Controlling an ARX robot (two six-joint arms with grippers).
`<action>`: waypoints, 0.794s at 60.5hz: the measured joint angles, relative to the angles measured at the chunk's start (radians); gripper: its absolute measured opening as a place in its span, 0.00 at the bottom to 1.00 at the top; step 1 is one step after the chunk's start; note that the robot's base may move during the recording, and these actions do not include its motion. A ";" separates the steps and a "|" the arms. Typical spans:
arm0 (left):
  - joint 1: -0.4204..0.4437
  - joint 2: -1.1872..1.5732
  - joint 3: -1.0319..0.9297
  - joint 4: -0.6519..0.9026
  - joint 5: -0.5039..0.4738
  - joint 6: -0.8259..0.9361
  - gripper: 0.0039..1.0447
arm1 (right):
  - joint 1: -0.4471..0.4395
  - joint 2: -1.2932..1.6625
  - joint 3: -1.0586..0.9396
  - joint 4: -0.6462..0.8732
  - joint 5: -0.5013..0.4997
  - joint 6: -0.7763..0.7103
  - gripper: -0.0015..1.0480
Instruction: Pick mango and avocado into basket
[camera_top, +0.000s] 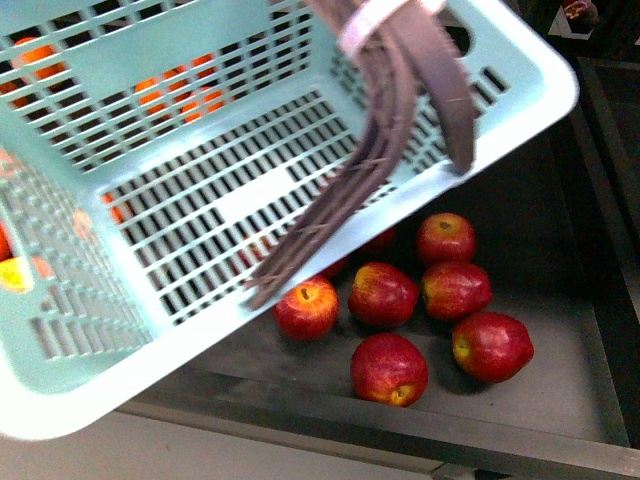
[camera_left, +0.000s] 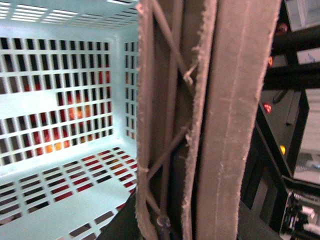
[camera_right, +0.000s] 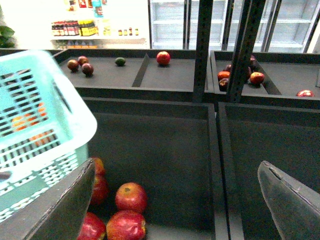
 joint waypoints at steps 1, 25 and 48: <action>-0.012 0.016 0.020 -0.003 0.008 0.002 0.15 | 0.000 0.000 0.000 0.000 0.000 0.000 0.92; -0.215 0.173 0.217 -0.007 0.042 -0.035 0.15 | 0.000 0.000 0.000 0.000 0.000 0.000 0.92; -0.295 0.173 0.226 0.003 0.042 -0.032 0.15 | 0.000 0.000 0.000 0.000 0.000 0.000 0.92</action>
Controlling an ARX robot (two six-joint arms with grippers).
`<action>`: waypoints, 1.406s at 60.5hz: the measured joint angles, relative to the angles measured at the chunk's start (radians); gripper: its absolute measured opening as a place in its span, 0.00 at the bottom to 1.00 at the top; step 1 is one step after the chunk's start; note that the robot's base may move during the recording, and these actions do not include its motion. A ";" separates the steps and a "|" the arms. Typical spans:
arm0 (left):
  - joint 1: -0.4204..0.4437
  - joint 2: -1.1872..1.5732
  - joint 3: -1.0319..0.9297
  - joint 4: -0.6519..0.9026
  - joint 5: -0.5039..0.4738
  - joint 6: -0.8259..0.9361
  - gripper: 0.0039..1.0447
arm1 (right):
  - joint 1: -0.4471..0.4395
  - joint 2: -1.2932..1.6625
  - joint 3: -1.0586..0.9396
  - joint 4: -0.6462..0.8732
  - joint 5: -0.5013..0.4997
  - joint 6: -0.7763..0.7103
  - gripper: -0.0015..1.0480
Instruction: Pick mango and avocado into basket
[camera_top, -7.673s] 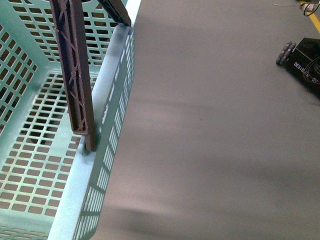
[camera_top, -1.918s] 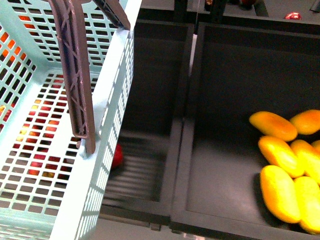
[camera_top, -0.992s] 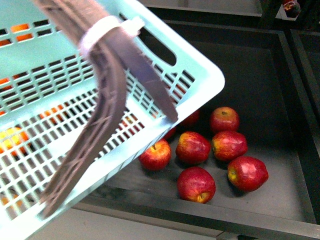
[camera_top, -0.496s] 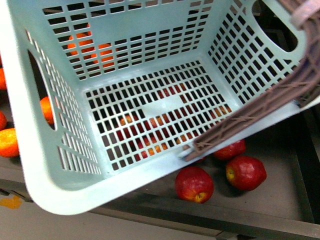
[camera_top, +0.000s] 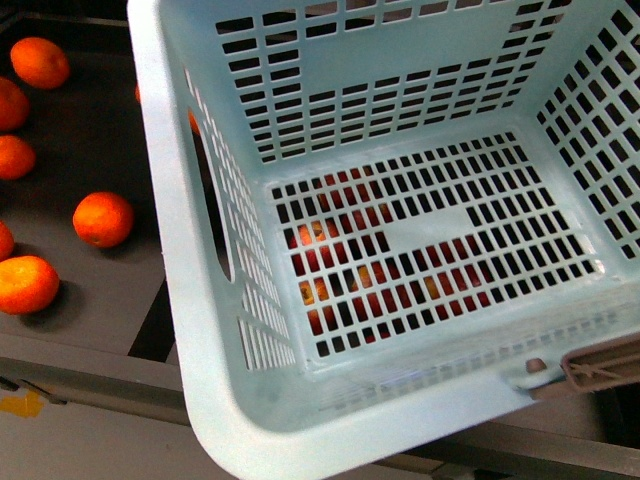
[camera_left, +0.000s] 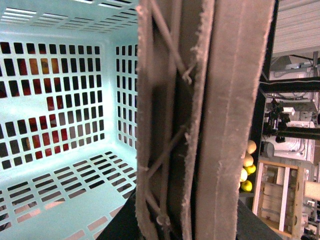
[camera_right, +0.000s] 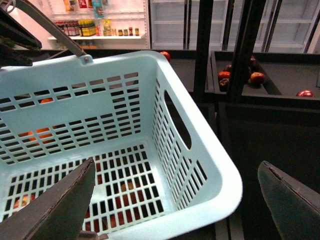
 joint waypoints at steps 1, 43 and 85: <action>0.002 0.000 0.000 0.000 -0.002 0.002 0.15 | 0.000 0.000 0.000 0.000 0.000 0.000 0.92; 0.005 0.000 0.000 0.000 0.000 0.013 0.15 | -0.792 0.834 0.350 0.031 -0.671 0.353 0.92; 0.006 0.000 0.000 0.000 -0.001 0.013 0.15 | -0.832 2.269 1.006 0.325 -0.087 0.459 0.92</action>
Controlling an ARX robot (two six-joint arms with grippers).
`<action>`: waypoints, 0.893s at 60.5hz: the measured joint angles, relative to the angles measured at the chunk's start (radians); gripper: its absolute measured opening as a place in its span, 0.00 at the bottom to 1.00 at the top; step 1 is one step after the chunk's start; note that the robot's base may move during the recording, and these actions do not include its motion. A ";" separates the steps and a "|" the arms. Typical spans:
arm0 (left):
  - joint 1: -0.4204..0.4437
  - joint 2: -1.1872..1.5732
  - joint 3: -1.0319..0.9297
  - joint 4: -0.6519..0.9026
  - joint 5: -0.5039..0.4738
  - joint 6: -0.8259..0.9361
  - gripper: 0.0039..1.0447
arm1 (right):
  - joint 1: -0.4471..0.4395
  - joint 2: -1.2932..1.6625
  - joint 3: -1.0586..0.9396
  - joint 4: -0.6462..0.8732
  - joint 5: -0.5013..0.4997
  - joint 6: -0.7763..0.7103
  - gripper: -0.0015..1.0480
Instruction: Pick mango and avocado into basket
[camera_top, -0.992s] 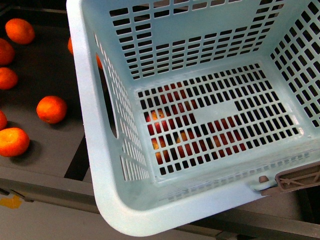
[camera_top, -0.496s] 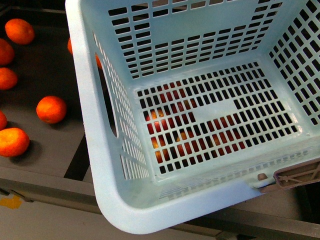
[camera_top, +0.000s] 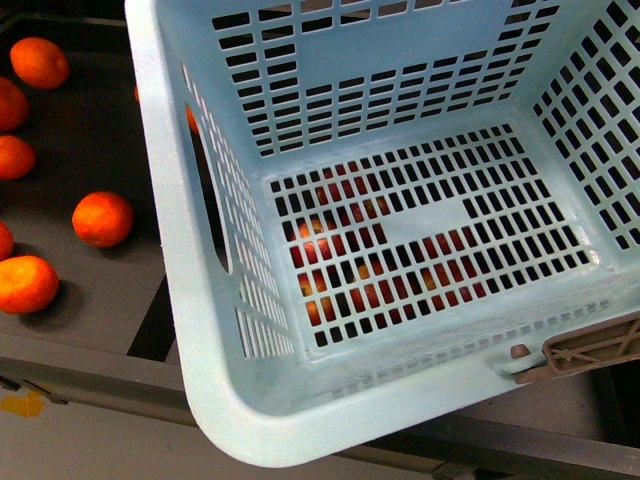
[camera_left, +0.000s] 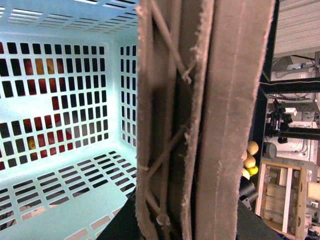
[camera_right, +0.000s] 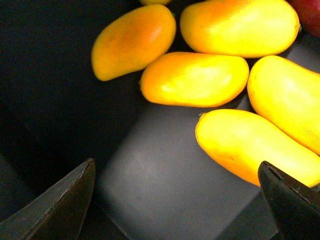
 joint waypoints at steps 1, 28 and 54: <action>0.000 0.000 0.000 0.000 -0.001 0.000 0.15 | 0.000 0.009 0.006 -0.002 0.001 0.002 0.92; 0.000 0.000 0.000 0.000 0.001 0.001 0.15 | -0.008 0.149 0.191 -0.087 0.023 0.074 0.92; 0.000 0.000 0.000 0.000 0.001 0.001 0.15 | -0.040 0.174 0.209 -0.116 0.016 -0.112 0.92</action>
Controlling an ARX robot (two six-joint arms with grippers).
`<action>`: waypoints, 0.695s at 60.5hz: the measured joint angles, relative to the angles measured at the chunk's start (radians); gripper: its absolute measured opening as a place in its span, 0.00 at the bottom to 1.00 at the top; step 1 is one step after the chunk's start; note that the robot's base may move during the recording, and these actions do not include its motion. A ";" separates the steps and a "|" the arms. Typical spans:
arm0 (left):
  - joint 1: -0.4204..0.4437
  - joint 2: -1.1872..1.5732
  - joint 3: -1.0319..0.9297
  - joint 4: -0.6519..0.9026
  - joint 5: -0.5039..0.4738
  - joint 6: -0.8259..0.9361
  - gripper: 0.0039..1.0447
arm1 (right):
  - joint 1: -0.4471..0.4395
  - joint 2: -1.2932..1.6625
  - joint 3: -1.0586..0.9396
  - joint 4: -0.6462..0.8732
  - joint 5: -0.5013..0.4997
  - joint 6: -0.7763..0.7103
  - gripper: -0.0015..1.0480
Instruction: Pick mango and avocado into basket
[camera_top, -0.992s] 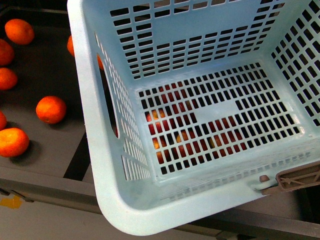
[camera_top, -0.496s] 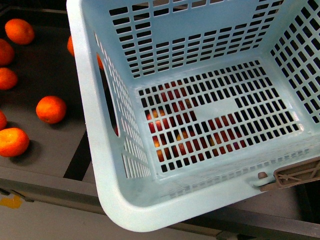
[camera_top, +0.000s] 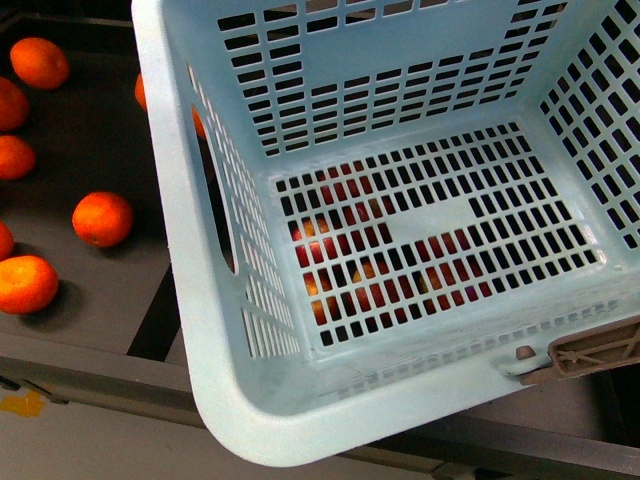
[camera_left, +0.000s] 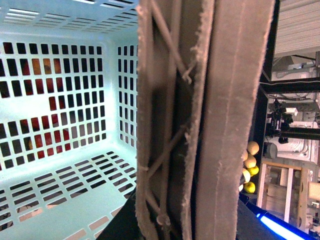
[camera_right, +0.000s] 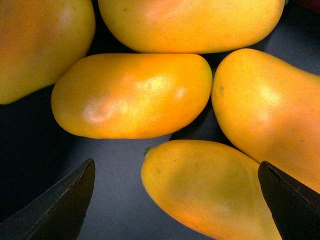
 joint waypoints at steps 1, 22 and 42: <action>0.000 0.000 0.000 0.000 0.000 0.000 0.15 | -0.002 0.000 -0.001 0.000 0.000 -0.017 0.92; 0.000 0.000 0.000 0.000 -0.001 0.000 0.15 | -0.021 0.000 -0.023 -0.019 -0.039 -0.286 0.92; 0.000 0.000 0.000 0.000 0.000 0.000 0.15 | 0.009 0.015 -0.034 -0.014 -0.032 -0.373 0.92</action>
